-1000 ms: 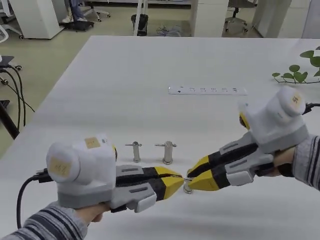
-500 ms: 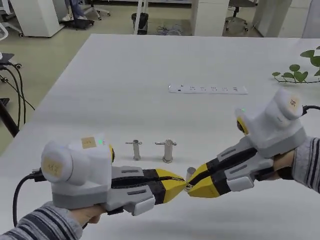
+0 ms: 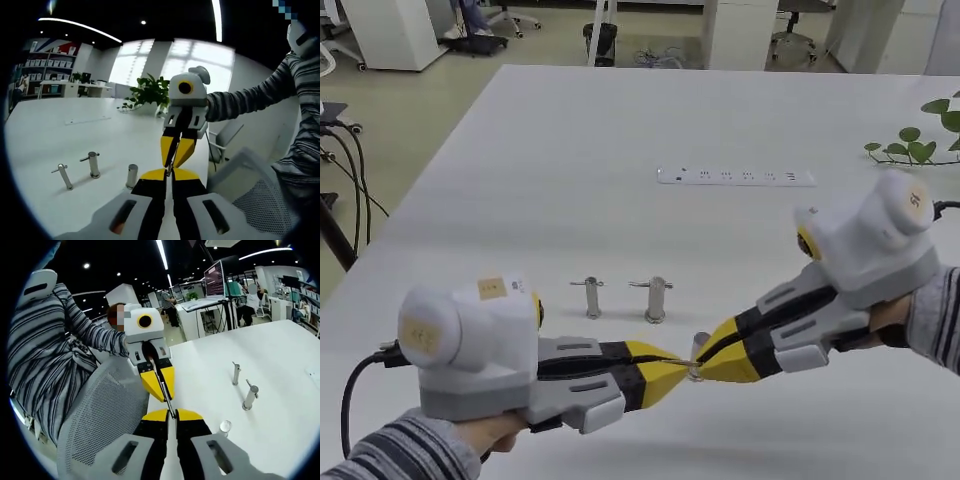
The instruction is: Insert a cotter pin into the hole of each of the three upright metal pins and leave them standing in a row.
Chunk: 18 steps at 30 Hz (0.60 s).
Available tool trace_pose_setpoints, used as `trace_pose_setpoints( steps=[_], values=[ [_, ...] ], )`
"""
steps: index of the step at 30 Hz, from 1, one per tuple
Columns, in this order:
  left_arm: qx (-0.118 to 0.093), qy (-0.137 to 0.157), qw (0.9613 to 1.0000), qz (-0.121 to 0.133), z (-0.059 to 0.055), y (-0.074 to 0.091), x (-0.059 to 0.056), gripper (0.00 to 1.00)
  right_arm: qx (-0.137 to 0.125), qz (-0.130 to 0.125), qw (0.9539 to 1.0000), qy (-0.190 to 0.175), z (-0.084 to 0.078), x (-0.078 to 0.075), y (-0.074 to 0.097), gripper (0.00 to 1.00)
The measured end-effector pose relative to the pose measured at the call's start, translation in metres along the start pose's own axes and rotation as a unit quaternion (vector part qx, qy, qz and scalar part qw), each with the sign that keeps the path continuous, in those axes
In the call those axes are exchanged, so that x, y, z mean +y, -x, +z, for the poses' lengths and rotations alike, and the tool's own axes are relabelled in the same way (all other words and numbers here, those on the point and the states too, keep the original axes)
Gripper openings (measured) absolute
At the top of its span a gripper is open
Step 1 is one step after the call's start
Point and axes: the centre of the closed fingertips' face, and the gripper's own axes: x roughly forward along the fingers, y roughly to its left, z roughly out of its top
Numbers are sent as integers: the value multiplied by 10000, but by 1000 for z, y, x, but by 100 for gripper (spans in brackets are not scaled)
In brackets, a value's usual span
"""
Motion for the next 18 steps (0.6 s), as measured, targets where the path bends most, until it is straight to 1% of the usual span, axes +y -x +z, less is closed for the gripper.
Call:
trace_pose_setpoints(
  steps=[1,3,6,9,13,18],
  values=[
    [54,-65,10000,54,-2,0,2,0,0,10,10000,59,1,1,1,0],
    [61,-80,9999,139,-2,0,5,0,43,-24,9997,219,2,3,0,0],
    [88,-130,9997,162,-3,-1,6,1,127,-78,9993,350,0,1,-1,0],
    [134,-172,9996,195,-4,-2,8,2,145,-86,9992,371,-2,0,-1,0],
    [132,-187,9996,193,-4,-3,8,4,153,-100,9990,414,-4,-1,-2,0],
    [130,-239,9994,234,-3,-5,9,10,135,-191,9987,447,-5,-7,1,0]
  ],
)
